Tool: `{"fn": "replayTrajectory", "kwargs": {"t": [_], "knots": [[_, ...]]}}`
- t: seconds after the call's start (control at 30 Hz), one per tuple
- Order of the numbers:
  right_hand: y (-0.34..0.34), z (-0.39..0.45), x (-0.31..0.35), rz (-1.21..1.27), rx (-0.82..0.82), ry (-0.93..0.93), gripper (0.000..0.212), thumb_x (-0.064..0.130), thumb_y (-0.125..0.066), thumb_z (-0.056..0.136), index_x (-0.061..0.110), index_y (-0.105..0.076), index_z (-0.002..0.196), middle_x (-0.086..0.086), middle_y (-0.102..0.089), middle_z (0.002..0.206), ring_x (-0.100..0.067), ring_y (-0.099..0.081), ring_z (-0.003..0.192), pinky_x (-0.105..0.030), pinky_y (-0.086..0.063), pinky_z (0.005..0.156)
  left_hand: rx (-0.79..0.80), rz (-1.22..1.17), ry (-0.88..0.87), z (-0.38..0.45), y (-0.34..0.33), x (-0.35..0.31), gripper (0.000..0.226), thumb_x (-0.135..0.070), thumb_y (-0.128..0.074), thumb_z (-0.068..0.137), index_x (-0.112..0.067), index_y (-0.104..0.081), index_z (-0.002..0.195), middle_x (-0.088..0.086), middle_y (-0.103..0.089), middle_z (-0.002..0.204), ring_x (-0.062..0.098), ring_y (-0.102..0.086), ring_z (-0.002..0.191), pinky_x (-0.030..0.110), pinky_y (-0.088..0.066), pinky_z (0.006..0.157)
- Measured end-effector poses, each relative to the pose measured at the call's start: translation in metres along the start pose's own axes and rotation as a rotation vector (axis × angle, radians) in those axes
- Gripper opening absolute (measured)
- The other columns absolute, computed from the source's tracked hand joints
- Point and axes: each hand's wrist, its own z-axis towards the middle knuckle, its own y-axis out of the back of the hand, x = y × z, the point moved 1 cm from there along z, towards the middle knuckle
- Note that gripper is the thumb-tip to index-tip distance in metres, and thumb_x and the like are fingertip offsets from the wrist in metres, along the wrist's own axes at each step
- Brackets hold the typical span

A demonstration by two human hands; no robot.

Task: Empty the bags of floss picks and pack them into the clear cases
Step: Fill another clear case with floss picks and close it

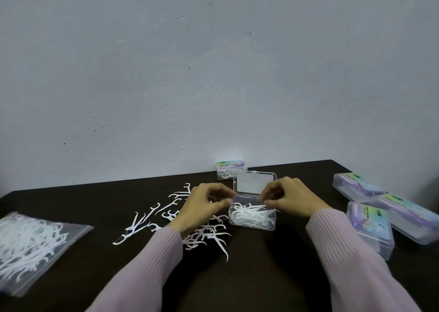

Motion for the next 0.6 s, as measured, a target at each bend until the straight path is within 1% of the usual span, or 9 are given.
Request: {"fn": "replayTrajectory", "kwargs": {"t": [0.07, 0.13, 0.2, 0.23, 0.3, 0.4, 0.5, 0.6], "knots": [[-0.003, 0.000, 0.002, -0.003, 0.073, 0.003, 0.017, 0.013, -0.070, 0.079, 0.029, -0.065, 0.079, 0.005, -0.069, 0.090, -0.005, -0.065, 0.086, -0.028, -0.054, 0.088, 0.043, -0.002, 0.013, -0.001, -0.001, 0.002, 0.016, -0.022, -0.070, 0.083, -0.025, -0.072, 0.098, -0.013, -0.070, 0.094, -0.003, -0.062, 0.088, 0.015, -0.048, 0.079], [-0.005, 0.000, 0.003, -0.034, 0.104, 0.010, 0.021, 0.009, -0.071, 0.078, 0.029, -0.065, 0.078, 0.008, -0.069, 0.086, -0.003, -0.065, 0.082, -0.025, -0.054, 0.086, 0.054, 0.034, 0.009, -0.002, -0.004, 0.001, 0.017, -0.026, -0.071, 0.082, -0.026, -0.072, 0.099, -0.013, -0.066, 0.098, -0.003, -0.058, 0.092, 0.014, -0.044, 0.079], [-0.007, 0.000, 0.004, -0.066, 0.093, 0.017, 0.024, 0.002, -0.070, 0.077, 0.027, -0.066, 0.079, 0.008, -0.068, 0.084, -0.003, -0.065, 0.081, -0.023, -0.054, 0.084, 0.067, 0.159, -0.019, -0.002, -0.008, 0.001, 0.020, -0.029, -0.068, 0.084, -0.030, -0.070, 0.103, -0.013, -0.059, 0.109, 0.000, -0.049, 0.102, 0.018, -0.040, 0.087], [-0.008, 0.000, 0.004, -0.081, 0.081, 0.024, 0.023, 0.001, -0.070, 0.077, 0.023, -0.068, 0.081, 0.007, -0.068, 0.084, -0.002, -0.065, 0.080, -0.023, -0.054, 0.083, 0.080, 0.217, -0.033, -0.002, -0.010, 0.000, 0.021, -0.030, -0.065, 0.086, -0.031, -0.068, 0.107, -0.013, -0.055, 0.114, 0.001, -0.044, 0.108, 0.020, -0.037, 0.092], [-0.010, 0.001, 0.006, -0.116, 0.050, 0.046, 0.017, 0.003, -0.070, 0.077, 0.018, -0.072, 0.086, 0.006, -0.068, 0.081, -0.002, -0.064, 0.077, -0.020, -0.054, 0.082, 0.115, 0.289, -0.063, -0.002, -0.012, -0.001, 0.024, -0.028, -0.059, 0.090, -0.031, -0.065, 0.113, -0.010, -0.049, 0.120, 0.002, -0.036, 0.114, 0.020, -0.031, 0.097], [-0.011, 0.000, 0.006, -0.164, 0.011, 0.059, 0.012, 0.013, -0.072, 0.079, 0.019, -0.073, 0.089, 0.007, -0.067, 0.081, -0.002, -0.062, 0.076, -0.017, -0.051, 0.079, 0.161, 0.386, -0.096, -0.002, -0.016, -0.001, 0.028, -0.027, -0.050, 0.095, -0.031, -0.061, 0.120, -0.006, -0.044, 0.121, 0.006, -0.029, 0.118, 0.019, -0.023, 0.099], [-0.011, 0.000, 0.006, -0.195, -0.022, 0.061, 0.010, 0.018, -0.073, 0.078, 0.020, -0.073, 0.088, 0.006, -0.070, 0.085, -0.003, -0.063, 0.077, -0.018, -0.051, 0.080, 0.157, 0.405, -0.090, -0.003, -0.017, -0.001, 0.025, -0.030, -0.048, 0.095, -0.029, -0.062, 0.116, -0.004, -0.043, 0.120, 0.008, -0.028, 0.118, 0.021, -0.024, 0.099], [-0.008, 0.001, 0.006, -0.207, -0.061, 0.096, 0.008, 0.018, -0.074, 0.078, 0.020, -0.072, 0.086, 0.006, -0.070, 0.084, -0.001, -0.064, 0.077, -0.018, -0.051, 0.083, 0.101, 0.363, -0.070, -0.002, -0.017, 0.000, 0.019, -0.034, -0.054, 0.092, -0.028, -0.065, 0.106, -0.006, -0.047, 0.116, 0.008, -0.032, 0.114, 0.030, -0.030, 0.100]]}}
